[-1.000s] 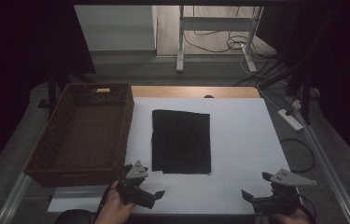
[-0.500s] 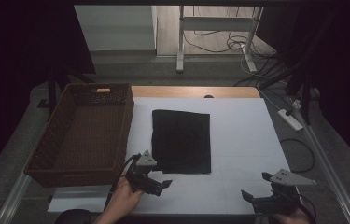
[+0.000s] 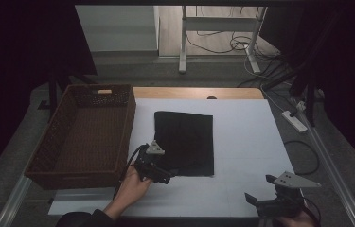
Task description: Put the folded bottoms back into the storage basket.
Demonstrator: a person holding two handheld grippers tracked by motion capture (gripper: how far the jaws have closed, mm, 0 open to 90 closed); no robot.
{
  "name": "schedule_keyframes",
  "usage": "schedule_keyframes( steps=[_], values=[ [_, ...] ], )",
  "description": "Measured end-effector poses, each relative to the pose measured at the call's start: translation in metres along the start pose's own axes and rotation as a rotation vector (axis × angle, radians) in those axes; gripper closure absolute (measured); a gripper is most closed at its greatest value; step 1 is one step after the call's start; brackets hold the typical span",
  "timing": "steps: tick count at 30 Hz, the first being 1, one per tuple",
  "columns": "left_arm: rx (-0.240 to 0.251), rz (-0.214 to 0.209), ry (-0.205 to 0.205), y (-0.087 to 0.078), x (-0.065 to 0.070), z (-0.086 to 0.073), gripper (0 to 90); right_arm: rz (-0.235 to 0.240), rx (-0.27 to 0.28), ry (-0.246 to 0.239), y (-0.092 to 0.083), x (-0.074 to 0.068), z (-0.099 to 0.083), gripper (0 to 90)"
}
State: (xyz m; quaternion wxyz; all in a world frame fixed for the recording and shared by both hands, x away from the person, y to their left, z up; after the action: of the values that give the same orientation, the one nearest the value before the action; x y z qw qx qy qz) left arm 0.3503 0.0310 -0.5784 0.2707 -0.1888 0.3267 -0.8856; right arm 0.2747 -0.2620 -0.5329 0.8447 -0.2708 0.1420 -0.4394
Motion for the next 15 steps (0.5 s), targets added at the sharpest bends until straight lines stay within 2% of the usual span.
schedule_keyframes(
  steps=[7, 10, 12, 15],
  values=[
    [0.012, 0.019, -0.010, 0.007, -0.018, 0.010, 0.1, 0.001, 0.001, 0.000, 0.000, 0.000, 0.000, 0.7],
    [0.004, 0.033, -0.011, 0.008, -0.026, 0.014, 0.1, 0.005, 0.000, 0.000, 0.000, 0.000, 0.000, 0.7],
    [0.011, 0.038, -0.026, 0.010, -0.031, 0.017, 0.1, 0.005, 0.000, 0.001, 0.000, 0.000, 0.000, 0.7],
    [0.023, 0.025, -0.051, 0.012, -0.035, 0.020, 0.1, 0.005, 0.000, 0.002, 0.000, 0.000, 0.000, 0.7]
  ],
)
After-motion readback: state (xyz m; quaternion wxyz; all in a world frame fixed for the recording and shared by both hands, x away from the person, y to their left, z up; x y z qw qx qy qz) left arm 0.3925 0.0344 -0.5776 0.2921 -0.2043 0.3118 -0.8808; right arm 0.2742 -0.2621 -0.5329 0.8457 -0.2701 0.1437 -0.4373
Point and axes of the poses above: each handheld gripper's, and its own axes: y roughly forward along the jaws, z roughly out of its top, x roughly to its right, the point moved 10 cm from there along y, roughly forward along the jaws, and after that the axes turned 5 degrees about -z, right-handed, at the moved point
